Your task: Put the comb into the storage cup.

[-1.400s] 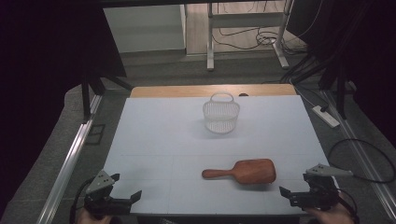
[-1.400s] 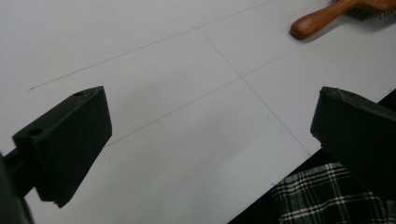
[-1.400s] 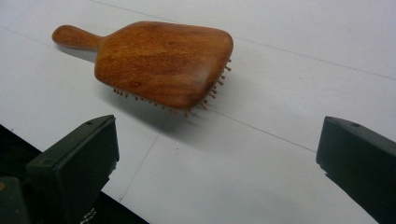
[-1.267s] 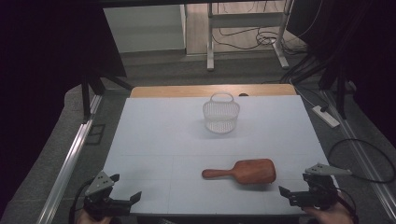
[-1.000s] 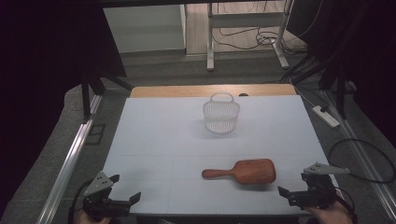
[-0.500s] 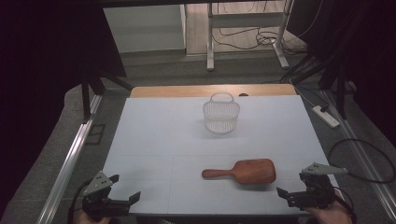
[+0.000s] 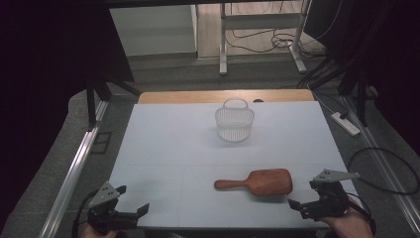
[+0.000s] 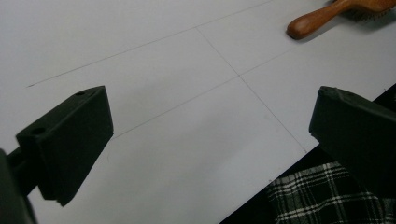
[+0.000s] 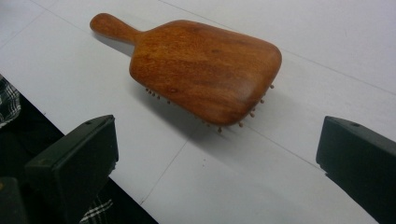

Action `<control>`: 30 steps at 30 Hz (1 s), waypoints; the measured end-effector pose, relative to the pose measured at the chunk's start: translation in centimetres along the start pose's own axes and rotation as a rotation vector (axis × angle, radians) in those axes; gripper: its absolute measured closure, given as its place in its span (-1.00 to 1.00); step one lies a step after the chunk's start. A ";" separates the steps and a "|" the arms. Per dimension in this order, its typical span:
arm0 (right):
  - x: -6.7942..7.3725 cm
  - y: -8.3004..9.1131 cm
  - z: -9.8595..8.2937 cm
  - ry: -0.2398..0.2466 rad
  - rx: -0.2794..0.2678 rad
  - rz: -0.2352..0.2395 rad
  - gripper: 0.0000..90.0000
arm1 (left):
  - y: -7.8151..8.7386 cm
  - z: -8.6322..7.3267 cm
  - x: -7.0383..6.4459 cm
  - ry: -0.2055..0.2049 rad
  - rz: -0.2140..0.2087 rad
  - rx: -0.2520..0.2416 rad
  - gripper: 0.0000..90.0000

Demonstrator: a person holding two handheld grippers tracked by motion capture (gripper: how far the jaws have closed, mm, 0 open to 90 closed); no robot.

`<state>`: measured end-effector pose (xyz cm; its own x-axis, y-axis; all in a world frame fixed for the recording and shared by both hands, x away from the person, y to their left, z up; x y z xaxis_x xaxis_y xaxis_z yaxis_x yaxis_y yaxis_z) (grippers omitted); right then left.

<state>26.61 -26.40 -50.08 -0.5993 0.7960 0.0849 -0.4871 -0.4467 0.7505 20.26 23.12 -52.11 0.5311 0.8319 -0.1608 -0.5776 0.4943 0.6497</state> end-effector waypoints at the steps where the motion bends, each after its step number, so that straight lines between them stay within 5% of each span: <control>1: 0.0 -0.1 0.0 0.006 0.001 0.001 -1.00 | 0.0 0.0 0.0 0.001 0.001 0.001 -0.98; 10: 0.0 -0.2 1.0 0.000 -0.002 -0.003 -1.00 | 0.0 0.0 0.1 0.006 -0.003 -0.001 -0.98; 19: 0.6 -1.4 2.3 0.051 0.019 -0.001 -1.00 | 0.0 0.0 0.1 0.005 -0.002 0.000 -0.98; 30: 1.5 -2.5 3.7 0.035 0.049 0.005 -1.00 | 0.0 0.0 0.1 0.004 -0.001 0.001 -0.98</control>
<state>29.27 -22.57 -49.41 -0.6237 0.7789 0.0661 -0.4533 -0.4293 0.7811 20.32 23.18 -52.14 0.5291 0.8325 -0.1642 -0.5763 0.4945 0.6506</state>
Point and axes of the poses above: each handheld gripper's, and its own axes: y roughly backward along the jaws, z roughly out of its top, x roughly to its left, the point moved 7 cm from there along -y, roughly forward along the jaws, and after that the axes turned 2 degrees about -z, right-handed, at the moved point
